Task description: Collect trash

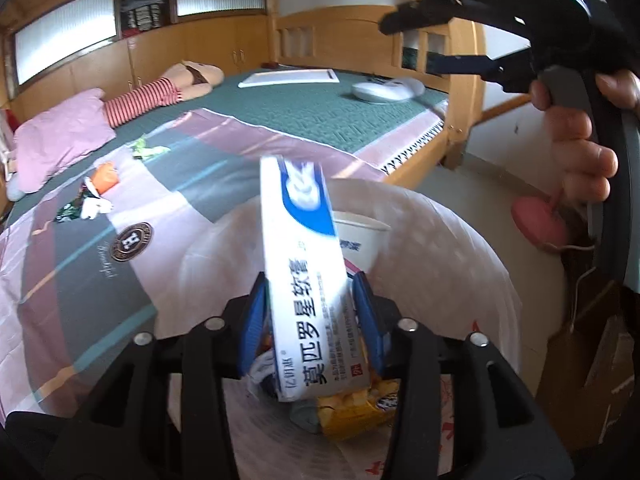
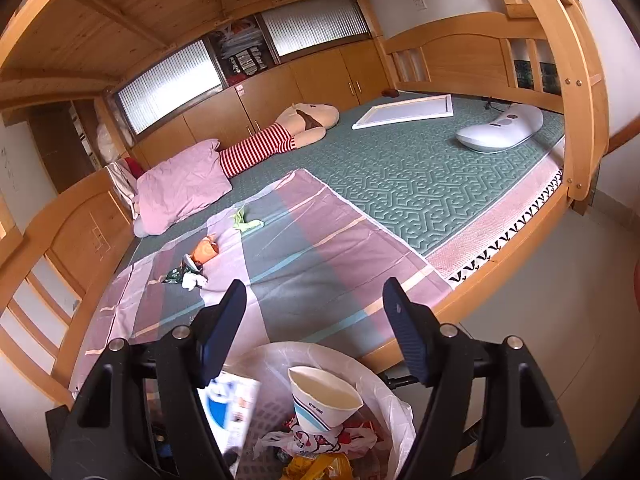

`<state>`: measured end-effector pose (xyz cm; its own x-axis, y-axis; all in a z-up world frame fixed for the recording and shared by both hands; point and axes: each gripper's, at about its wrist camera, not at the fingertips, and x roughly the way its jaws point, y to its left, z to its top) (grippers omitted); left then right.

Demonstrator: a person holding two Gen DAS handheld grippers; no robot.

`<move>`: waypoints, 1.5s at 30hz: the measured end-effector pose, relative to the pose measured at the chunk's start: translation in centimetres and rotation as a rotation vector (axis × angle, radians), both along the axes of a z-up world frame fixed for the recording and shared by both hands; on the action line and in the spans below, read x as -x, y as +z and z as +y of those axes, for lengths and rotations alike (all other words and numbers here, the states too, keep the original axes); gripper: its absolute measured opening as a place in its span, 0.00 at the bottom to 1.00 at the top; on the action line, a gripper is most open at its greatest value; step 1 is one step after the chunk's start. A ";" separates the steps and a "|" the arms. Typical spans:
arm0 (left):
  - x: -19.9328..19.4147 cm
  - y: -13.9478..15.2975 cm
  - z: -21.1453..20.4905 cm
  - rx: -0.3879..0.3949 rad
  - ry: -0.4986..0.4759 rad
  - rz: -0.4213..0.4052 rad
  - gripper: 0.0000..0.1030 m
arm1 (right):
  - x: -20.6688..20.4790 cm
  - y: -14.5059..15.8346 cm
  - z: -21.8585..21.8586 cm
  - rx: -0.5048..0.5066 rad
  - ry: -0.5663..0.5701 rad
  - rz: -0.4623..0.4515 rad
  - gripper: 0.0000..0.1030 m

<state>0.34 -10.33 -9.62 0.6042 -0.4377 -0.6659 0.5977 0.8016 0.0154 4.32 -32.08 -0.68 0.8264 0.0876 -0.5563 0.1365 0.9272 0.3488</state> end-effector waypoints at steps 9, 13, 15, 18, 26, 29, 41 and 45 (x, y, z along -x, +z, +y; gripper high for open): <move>-0.5 1.1 1.6 0.065 0.110 -0.057 0.79 | -0.2 -0.8 0.2 -0.026 0.023 0.018 0.69; -0.9 1.5 2.4 0.090 0.160 -0.073 0.85 | -0.2 -0.9 0.2 -0.027 0.026 0.025 0.70; -1.1 1.6 2.8 0.102 0.178 -0.072 0.86 | -0.3 -1.1 0.2 -0.030 0.030 0.030 0.70; -1.2 1.6 3.0 0.107 0.191 -0.066 0.88 | -0.4 -1.3 0.4 -0.032 0.036 0.035 0.72; -1.3 1.5 3.5 0.116 0.213 -0.064 0.91 | -0.7 -1.7 1.4 -0.027 0.068 0.041 0.75; -1.5 1.6 4.1 0.129 0.245 -0.071 0.91 | -0.9 -1.8 2.2 -0.010 0.090 0.044 0.79; -9.6 1.9 14.4 0.172 0.695 0.031 0.96 | -6.3 -1.3 5.0 0.004 0.176 0.090 0.80; -15.6 -1.3 17.7 0.166 0.785 0.235 0.96 | -10.6 -1.3 8.3 0.048 0.271 0.126 0.80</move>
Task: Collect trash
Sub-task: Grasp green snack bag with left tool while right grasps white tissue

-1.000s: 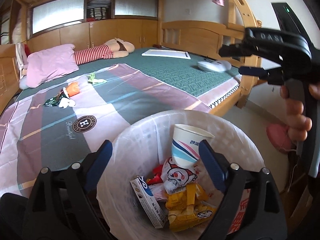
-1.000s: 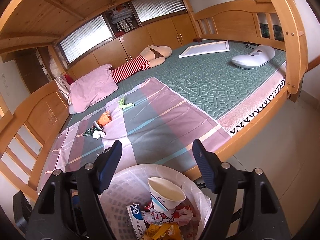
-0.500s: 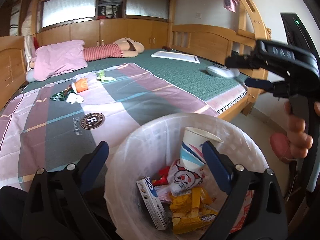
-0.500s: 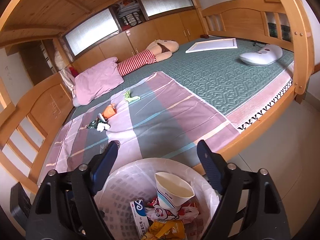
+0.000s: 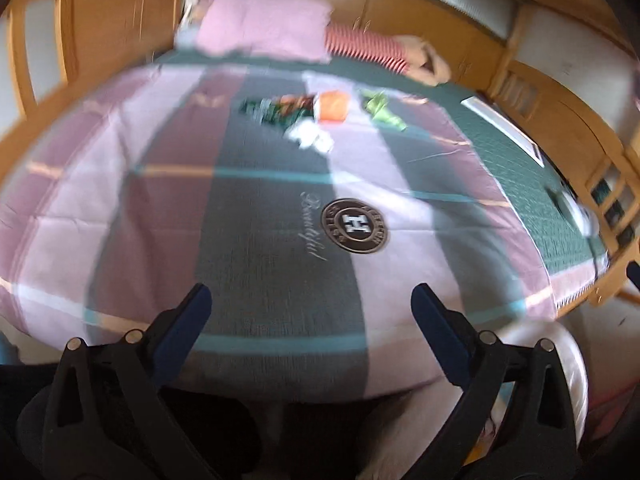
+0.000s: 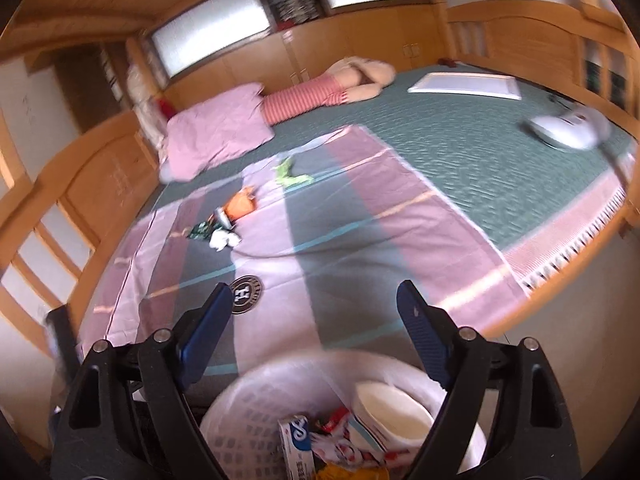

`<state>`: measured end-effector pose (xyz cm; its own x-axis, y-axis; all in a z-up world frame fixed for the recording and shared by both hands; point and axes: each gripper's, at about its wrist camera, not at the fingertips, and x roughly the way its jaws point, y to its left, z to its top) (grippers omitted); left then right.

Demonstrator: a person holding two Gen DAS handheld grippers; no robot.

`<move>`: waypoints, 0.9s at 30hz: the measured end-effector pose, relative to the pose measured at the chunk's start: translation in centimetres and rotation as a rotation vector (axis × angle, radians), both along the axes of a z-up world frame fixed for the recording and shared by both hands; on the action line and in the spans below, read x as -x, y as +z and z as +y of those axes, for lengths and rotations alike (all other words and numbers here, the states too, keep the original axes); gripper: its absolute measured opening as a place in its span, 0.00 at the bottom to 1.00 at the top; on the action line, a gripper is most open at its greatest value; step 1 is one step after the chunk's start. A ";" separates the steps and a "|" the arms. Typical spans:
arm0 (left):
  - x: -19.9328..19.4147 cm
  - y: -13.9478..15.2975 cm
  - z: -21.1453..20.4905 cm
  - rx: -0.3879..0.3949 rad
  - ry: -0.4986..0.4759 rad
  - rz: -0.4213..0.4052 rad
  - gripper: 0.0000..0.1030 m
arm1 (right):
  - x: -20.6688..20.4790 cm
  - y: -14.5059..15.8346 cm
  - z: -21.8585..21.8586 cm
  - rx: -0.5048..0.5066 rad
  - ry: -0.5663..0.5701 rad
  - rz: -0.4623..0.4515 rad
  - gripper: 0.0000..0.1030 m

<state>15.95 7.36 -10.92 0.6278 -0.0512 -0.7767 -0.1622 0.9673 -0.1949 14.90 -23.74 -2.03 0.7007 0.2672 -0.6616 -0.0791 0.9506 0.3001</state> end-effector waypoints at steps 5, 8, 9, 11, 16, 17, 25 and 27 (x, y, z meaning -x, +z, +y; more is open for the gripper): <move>-4.9 0.6 4.1 -0.070 0.159 0.014 0.96 | -6.4 -0.5 5.9 0.074 0.128 0.005 0.80; -6.5 1.0 7.1 -0.103 0.241 -0.033 0.96 | -11.0 -1.5 10.0 0.060 0.210 0.024 0.80; -6.6 0.8 7.9 -0.114 0.276 -0.046 0.96 | -13.1 -2.1 11.7 0.051 0.234 0.037 0.80; -6.4 -0.9 9.8 -0.099 0.377 0.008 0.96 | -16.2 -3.1 14.2 0.059 0.238 0.055 0.83; -6.5 -4.5 13.7 0.179 0.504 0.141 0.96 | -24.7 -7.2 20.7 -0.005 0.237 0.142 0.83; -6.4 -4.8 14.0 0.193 0.529 0.149 0.96 | -26.7 -8.4 22.0 -0.024 0.233 0.164 0.83; -5.9 -5.3 14.5 0.281 0.605 0.133 0.96 | -33.9 -15.0 28.5 0.148 0.198 0.264 0.62; -5.8 -5.3 14.7 0.289 0.625 0.128 0.96 | -33.7 -15.7 29.1 0.185 0.232 0.281 0.31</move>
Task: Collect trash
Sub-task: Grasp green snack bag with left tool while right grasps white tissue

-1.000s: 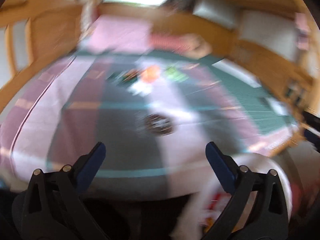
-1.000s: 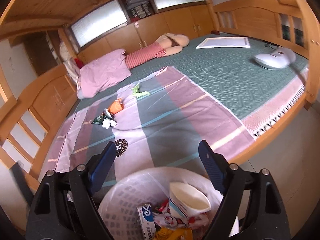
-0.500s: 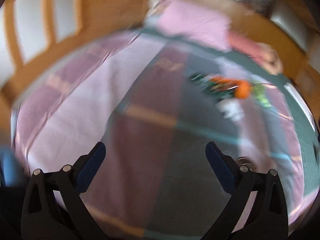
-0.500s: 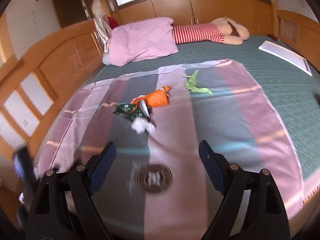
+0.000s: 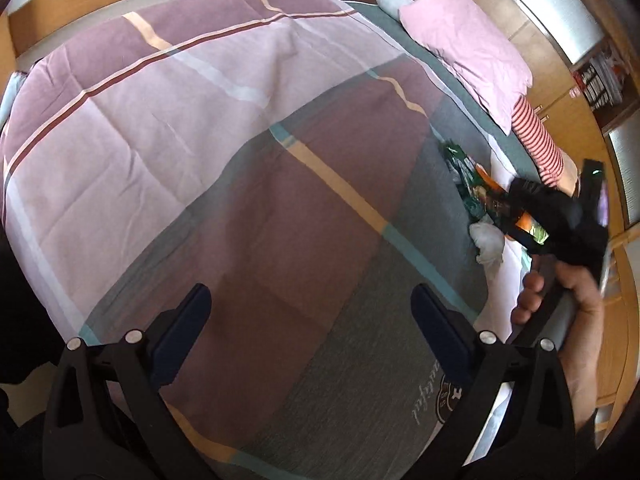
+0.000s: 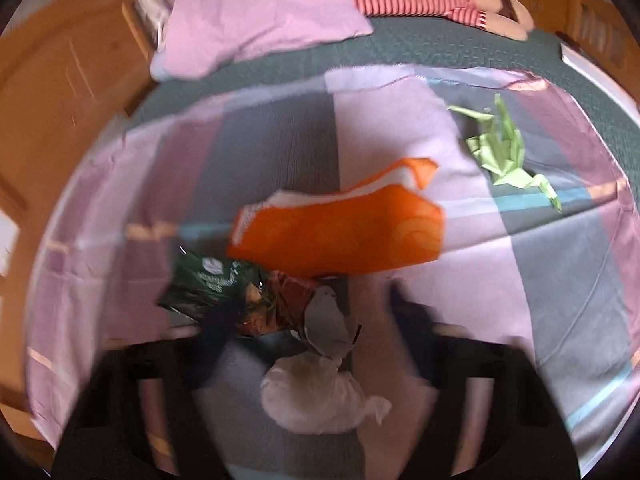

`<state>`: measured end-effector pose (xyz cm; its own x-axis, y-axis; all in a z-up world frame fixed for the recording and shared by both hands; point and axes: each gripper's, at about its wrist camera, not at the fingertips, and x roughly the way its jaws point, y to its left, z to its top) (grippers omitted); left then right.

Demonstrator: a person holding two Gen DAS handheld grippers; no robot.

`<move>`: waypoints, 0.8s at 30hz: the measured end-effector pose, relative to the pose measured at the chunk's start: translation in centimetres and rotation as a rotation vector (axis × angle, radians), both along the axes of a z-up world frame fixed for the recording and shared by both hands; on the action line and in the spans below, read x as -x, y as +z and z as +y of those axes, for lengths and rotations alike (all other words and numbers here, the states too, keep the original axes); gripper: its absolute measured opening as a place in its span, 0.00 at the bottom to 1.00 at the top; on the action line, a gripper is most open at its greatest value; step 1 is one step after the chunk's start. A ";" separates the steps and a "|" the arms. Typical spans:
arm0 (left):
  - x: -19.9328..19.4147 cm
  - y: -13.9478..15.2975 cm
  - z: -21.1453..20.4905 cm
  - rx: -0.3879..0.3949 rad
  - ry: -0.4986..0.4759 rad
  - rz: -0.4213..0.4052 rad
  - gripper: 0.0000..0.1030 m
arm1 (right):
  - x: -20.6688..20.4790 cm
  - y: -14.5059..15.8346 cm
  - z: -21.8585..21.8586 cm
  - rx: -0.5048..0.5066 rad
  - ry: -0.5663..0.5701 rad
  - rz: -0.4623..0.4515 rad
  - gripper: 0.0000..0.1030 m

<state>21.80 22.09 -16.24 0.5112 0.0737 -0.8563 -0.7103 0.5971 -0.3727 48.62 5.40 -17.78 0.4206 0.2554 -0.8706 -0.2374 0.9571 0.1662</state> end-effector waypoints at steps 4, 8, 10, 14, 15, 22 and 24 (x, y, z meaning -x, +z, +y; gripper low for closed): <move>1.2 0.1 0.8 0.013 0.085 -0.019 0.96 | 2.2 0.8 -0.5 -0.104 0.055 0.038 0.18; 3.3 0.5 2.3 0.014 0.212 -0.063 0.96 | 7.1 2.5 -0.5 -0.223 0.211 0.123 0.14; 4.3 0.4 3.1 0.024 0.275 -0.069 0.96 | 9.8 2.4 0.1 -0.234 0.317 0.182 0.14; 5.3 -0.2 4.1 0.064 0.330 -0.058 0.96 | 15.0 2.8 1.8 -0.284 0.587 0.280 0.16; 5.3 -0.3 4.1 0.065 0.329 -0.054 0.96 | 15.6 3.3 1.8 -0.290 0.610 0.265 0.21; 5.1 -0.8 4.3 0.075 0.327 -0.040 0.96 | 12.7 3.1 -0.5 -0.164 0.350 0.136 0.65; 5.0 -1.1 4.3 0.083 0.327 -0.030 0.96 | 11.9 1.4 0.1 -0.095 0.327 0.131 0.65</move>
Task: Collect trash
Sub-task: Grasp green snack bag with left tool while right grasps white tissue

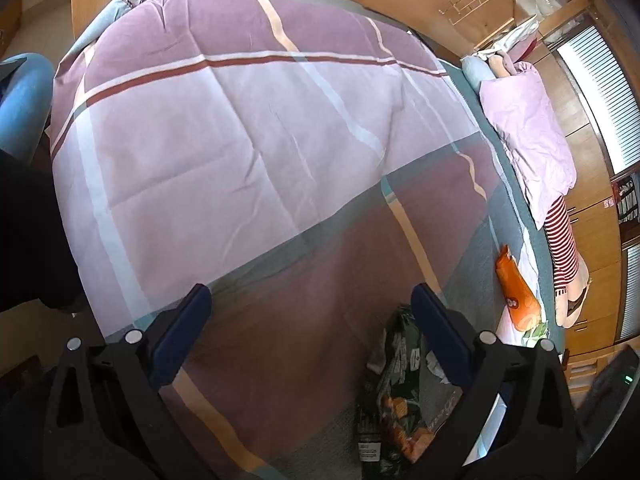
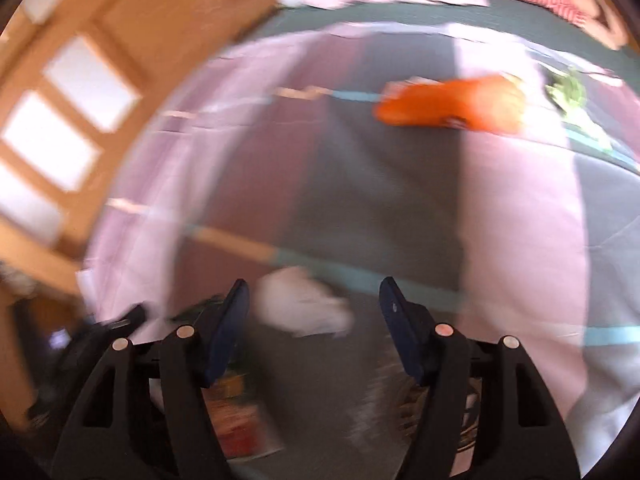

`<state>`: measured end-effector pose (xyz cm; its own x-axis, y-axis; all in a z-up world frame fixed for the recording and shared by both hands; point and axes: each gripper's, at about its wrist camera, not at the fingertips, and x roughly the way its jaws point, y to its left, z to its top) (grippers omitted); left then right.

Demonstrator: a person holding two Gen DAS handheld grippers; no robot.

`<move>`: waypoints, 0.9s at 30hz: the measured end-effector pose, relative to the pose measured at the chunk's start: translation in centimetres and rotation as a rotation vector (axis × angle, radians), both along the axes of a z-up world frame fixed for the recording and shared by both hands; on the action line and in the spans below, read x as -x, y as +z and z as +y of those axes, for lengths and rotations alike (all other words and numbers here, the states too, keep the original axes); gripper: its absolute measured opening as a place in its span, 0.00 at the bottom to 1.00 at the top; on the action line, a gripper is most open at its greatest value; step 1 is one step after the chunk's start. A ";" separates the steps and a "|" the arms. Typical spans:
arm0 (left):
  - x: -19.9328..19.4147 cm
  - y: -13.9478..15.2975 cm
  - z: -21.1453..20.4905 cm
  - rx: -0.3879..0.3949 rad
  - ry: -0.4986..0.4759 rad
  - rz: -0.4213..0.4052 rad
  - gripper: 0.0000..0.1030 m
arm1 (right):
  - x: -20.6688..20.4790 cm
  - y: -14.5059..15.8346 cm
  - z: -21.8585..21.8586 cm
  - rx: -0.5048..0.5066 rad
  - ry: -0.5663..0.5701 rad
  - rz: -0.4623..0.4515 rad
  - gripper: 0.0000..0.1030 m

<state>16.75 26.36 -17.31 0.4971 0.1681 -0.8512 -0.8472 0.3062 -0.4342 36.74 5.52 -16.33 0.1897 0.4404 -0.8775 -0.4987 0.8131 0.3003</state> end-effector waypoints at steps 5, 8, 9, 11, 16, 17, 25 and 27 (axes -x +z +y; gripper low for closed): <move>0.2 -0.4 0.3 0.011 0.021 0.002 0.96 | 0.5 -3.3 2.5 0.011 0.056 0.057 0.65; 0.2 -0.6 0.3 0.016 0.025 0.009 0.96 | 2.0 -3.1 3.5 0.090 0.113 -0.016 0.35; 0.1 -0.6 0.2 0.010 0.020 0.013 0.96 | 2.2 -2.9 3.4 0.080 0.127 -0.011 0.30; -0.1 -0.5 0.0 0.008 -0.003 0.014 0.96 | 2.0 -2.3 2.4 0.061 0.087 0.015 0.27; -0.5 0.7 -0.8 -0.010 -0.082 -0.059 0.96 | 2.4 1.1 -3.8 0.061 -0.069 -0.061 0.27; -1.1 1.2 -1.5 -0.033 -0.141 -0.061 0.96 | 2.8 1.7 -4.8 0.055 -0.095 -0.070 0.27; -4.5 0.0 -7.0 -0.055 -0.469 0.058 0.91 | 8.2 6.5 -12.4 0.083 -0.197 -0.206 0.28; -5.6 -0.6 -9.0 -0.082 -0.573 0.124 0.91 | 9.5 6.8 -14.0 0.077 -0.225 -0.207 0.28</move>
<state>22.34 17.40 -17.88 0.4261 -0.0300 -0.9042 -0.5799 0.7581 -0.2984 27.27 -8.45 -9.58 0.4533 0.3006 -0.8392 -0.3478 0.9264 0.1440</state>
